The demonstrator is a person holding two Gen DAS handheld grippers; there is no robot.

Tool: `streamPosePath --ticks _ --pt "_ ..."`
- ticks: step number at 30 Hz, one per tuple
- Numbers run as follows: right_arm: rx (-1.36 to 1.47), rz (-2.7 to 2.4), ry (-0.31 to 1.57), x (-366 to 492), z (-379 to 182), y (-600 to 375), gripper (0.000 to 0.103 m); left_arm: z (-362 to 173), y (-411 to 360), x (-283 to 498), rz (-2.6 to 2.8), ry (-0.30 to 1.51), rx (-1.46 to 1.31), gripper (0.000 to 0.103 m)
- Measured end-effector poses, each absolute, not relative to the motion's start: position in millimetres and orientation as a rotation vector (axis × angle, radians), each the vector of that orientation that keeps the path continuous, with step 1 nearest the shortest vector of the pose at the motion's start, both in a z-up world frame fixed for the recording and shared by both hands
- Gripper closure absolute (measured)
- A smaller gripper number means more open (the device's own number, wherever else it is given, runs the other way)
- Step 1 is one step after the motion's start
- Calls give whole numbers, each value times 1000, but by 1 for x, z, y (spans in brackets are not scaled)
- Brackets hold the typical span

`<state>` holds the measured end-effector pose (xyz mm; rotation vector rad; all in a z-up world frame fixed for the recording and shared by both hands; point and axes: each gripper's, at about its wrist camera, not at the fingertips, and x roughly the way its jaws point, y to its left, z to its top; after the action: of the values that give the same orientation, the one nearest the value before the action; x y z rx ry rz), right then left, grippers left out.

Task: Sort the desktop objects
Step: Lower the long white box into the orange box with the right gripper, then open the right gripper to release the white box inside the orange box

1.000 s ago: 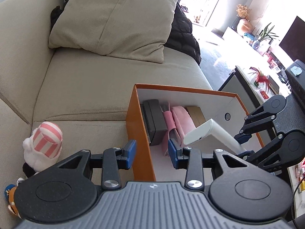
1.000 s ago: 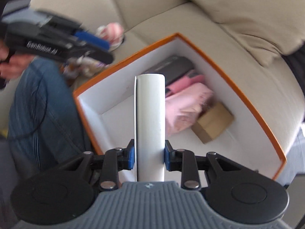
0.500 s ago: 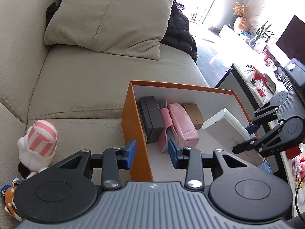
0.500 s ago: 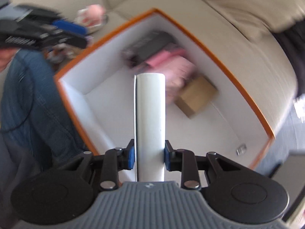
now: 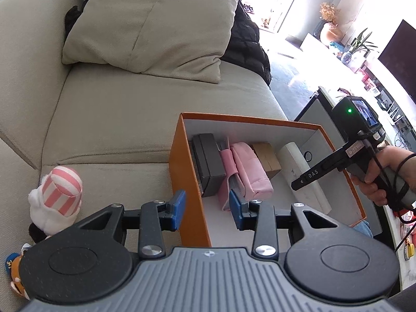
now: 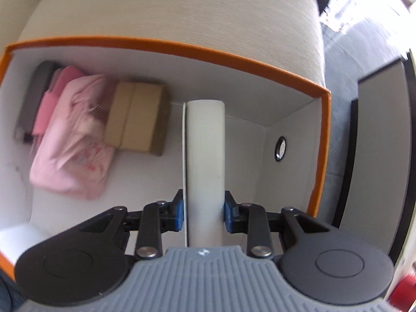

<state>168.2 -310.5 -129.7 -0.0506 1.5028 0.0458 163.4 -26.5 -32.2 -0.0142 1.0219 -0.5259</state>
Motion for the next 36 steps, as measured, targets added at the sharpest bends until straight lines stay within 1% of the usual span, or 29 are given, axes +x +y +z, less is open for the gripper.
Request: streamPosePath --ticks 4,7,12,19,22,24,30,32,33,34,36 --pt "36 37 1528 170 -140 -313 72 -33 -27 164 -531 1023 -22 61" --pt "35 33 1528 170 -142 -313 72 -32 -27 164 -536 1020 -25 61" --pt "-52 26 1493 165 -127 -308 68 -31 -29 162 -544 1016 -26 61" --pt "-189 23 1472 157 -117 -295 72 -33 -29 158 -545 1020 -27 61" --pt "-285 15 1457 152 -113 -287 71 -33 -27 158 -538 1020 -27 61" --pt "-314 13 1443 150 -108 -286 68 -33 -26 158 -535 1021 -29 61" --pt "-359 0 1434 149 -101 -292 69 -33 -28 158 -544 1019 -36 61" --pt "-362 4 1436 150 -101 -288 75 -33 -28 157 -543 1019 -38 61" --pt "-363 13 1436 162 -96 -287 82 -33 -28 157 -542 1018 -39 61" --pt "-368 21 1437 160 -96 -286 87 -33 -28 156 -541 1018 -40 61" --pt "-387 25 1431 155 -98 -287 87 -33 -27 156 -536 1019 -40 61"
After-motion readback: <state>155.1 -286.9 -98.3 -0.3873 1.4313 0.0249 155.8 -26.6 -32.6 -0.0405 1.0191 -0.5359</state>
